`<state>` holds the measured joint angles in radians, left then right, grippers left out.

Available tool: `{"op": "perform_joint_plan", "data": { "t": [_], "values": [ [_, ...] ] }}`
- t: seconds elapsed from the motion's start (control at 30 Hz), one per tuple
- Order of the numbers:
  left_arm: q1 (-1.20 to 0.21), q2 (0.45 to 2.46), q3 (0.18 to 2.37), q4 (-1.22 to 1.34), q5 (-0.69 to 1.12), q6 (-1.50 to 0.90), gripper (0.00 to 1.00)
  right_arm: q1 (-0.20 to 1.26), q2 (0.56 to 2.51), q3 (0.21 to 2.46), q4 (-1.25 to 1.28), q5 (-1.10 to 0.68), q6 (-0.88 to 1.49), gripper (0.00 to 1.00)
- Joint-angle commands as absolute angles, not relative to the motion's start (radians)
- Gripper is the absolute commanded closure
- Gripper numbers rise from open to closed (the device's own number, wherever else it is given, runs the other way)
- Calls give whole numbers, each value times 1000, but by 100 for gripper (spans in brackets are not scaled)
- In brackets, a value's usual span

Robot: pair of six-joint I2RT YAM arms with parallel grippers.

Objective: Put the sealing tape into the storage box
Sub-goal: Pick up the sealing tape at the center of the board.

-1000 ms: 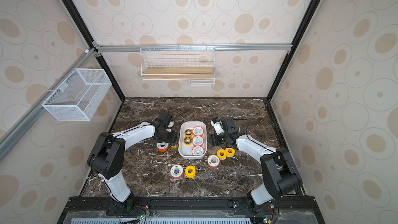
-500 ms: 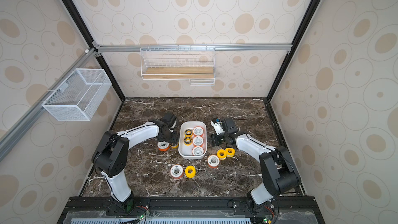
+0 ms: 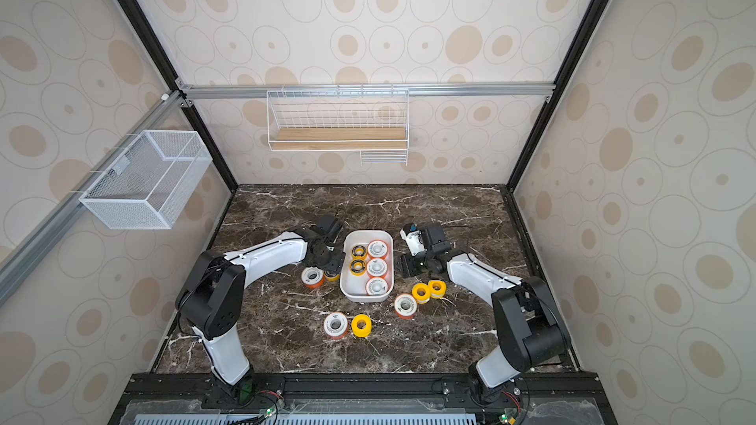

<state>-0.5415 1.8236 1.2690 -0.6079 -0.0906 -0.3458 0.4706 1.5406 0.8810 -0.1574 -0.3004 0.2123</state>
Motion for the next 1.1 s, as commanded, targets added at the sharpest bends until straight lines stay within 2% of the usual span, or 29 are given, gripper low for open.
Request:
{"op": "perform_joint_plan", "data": {
  "t": [0.0, 0.27, 0.73, 0.93, 1.07],
  "values": [
    [-548, 1838, 1319, -624, -53, -304, 19, 466, 1555, 902, -177, -294, 210, 34],
    [-548, 1895, 1334, -614, 4, -277, 17, 465, 1556, 903, -179, -290, 212, 33],
    [-548, 1918, 1297, -624, -54, -285, 17, 465, 1558, 906, -186, -288, 210, 33],
    [-548, 1913, 1280, -624, -56, -301, 21, 466, 1564, 909, -190, -287, 209, 33],
    [-548, 1913, 1285, -662, -50, -310, 27, 466, 1565, 908, -192, -284, 210, 33]
  ]
}}
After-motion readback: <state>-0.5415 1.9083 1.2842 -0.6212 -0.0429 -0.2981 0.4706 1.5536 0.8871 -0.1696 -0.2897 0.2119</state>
